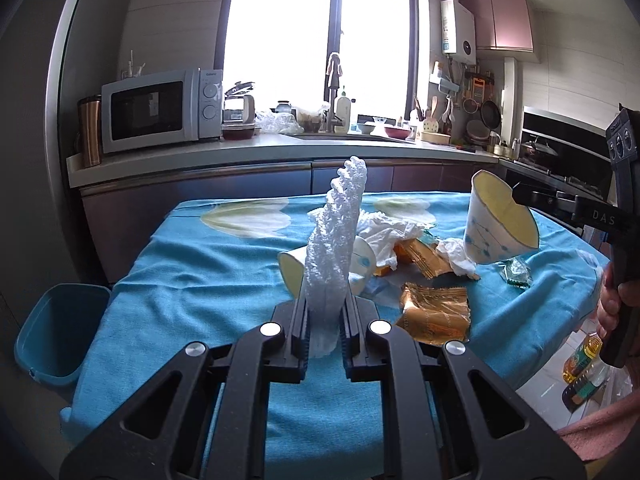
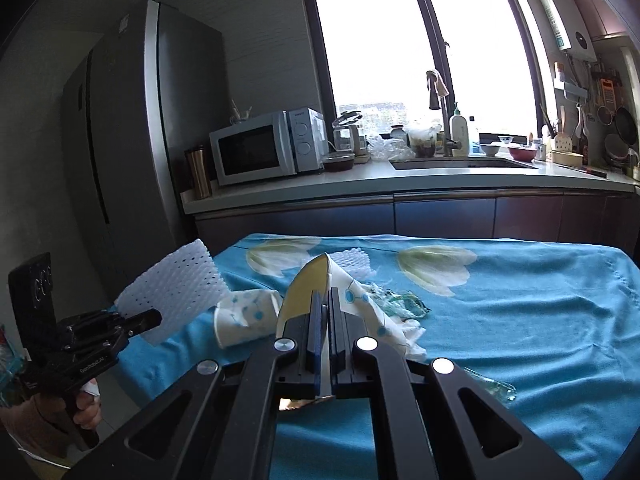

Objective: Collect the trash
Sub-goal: 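Grasp the white foam net with the left tool while the right tool grasps a dotted paper cup, then carry the foam net and paper cup to the teal bin and open both tools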

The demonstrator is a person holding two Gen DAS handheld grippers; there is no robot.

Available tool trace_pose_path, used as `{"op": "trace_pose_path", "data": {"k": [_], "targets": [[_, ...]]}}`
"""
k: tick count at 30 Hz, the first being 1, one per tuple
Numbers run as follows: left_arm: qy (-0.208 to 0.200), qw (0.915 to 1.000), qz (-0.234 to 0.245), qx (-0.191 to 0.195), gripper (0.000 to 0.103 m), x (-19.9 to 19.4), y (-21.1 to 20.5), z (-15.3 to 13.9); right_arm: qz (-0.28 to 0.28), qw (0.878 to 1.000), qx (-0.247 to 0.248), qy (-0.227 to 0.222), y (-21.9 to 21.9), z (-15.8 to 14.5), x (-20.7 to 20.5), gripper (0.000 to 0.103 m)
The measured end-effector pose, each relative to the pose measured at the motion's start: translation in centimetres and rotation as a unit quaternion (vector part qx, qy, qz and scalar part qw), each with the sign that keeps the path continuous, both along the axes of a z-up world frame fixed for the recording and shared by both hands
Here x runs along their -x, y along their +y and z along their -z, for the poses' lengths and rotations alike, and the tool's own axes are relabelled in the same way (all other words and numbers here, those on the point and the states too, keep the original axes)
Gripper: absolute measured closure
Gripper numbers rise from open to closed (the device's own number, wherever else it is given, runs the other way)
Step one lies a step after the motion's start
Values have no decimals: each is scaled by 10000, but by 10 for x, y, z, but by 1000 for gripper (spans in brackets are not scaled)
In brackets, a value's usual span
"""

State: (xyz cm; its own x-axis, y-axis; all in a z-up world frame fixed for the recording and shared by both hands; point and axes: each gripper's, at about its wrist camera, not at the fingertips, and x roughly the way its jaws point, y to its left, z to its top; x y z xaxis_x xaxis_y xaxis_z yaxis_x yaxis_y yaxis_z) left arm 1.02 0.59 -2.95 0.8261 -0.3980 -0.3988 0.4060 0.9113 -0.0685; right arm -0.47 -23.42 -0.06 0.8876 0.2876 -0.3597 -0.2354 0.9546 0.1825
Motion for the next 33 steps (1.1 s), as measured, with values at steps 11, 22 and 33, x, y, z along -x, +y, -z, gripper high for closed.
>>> {"op": "trace_pose_path", "data": {"k": [11,22,33], "targets": [[-98,9890,-1477,-53,90,-12,104,-18,-2141,9746,-645,-113,109,-35,-62,101],[525,9579,-2811,-255,90,-48,224,5,-3521,9277,-1066,641,250,-23,-150,101],[1462,9344,-3235,-281,90,-106,287,59,-3684,9130,-672,1617,368,24,-209,101]]}}
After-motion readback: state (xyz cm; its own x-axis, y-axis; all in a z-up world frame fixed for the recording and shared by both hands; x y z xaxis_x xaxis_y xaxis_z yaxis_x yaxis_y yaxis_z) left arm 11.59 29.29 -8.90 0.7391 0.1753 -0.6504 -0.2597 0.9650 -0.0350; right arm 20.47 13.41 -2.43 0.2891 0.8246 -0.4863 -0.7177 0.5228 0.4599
